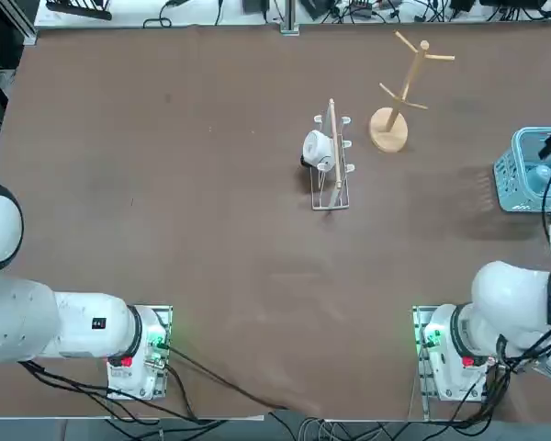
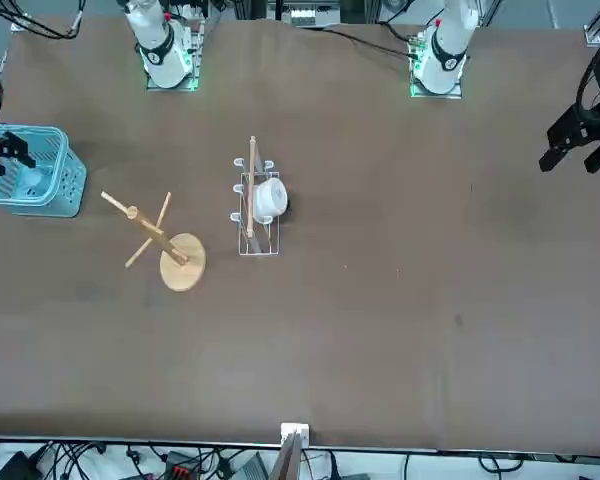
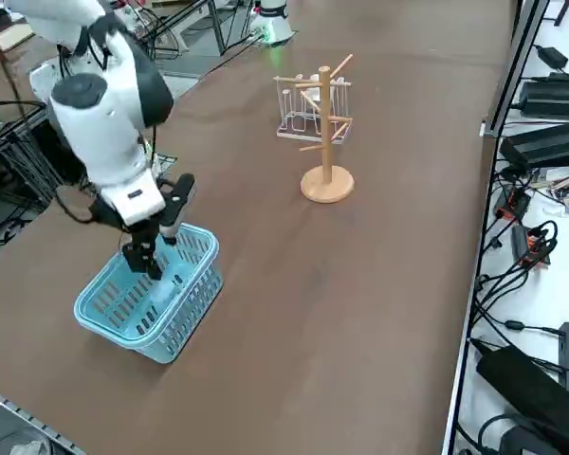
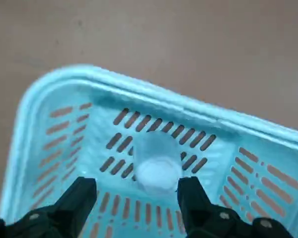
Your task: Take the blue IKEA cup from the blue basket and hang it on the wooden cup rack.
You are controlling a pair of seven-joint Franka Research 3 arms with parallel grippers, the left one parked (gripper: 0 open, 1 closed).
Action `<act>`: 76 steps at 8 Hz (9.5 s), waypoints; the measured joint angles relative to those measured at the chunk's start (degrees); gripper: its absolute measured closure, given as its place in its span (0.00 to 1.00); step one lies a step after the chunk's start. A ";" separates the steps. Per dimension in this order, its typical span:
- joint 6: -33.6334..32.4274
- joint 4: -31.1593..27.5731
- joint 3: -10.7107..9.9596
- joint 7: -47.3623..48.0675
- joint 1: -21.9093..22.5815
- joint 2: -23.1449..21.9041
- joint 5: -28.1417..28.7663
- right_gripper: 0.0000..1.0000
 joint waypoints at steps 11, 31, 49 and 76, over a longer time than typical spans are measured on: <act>9.85 -1.23 0.06 -4.97 -4.70 9.86 -0.01 0.00; -3.89 3.14 2.32 -6.06 -2.16 -3.62 2.05 0.16; -48.75 27.98 2.82 -19.85 14.52 -0.23 47.88 0.16; -46.50 39.61 2.38 -5.54 19.85 3.95 33.99 0.00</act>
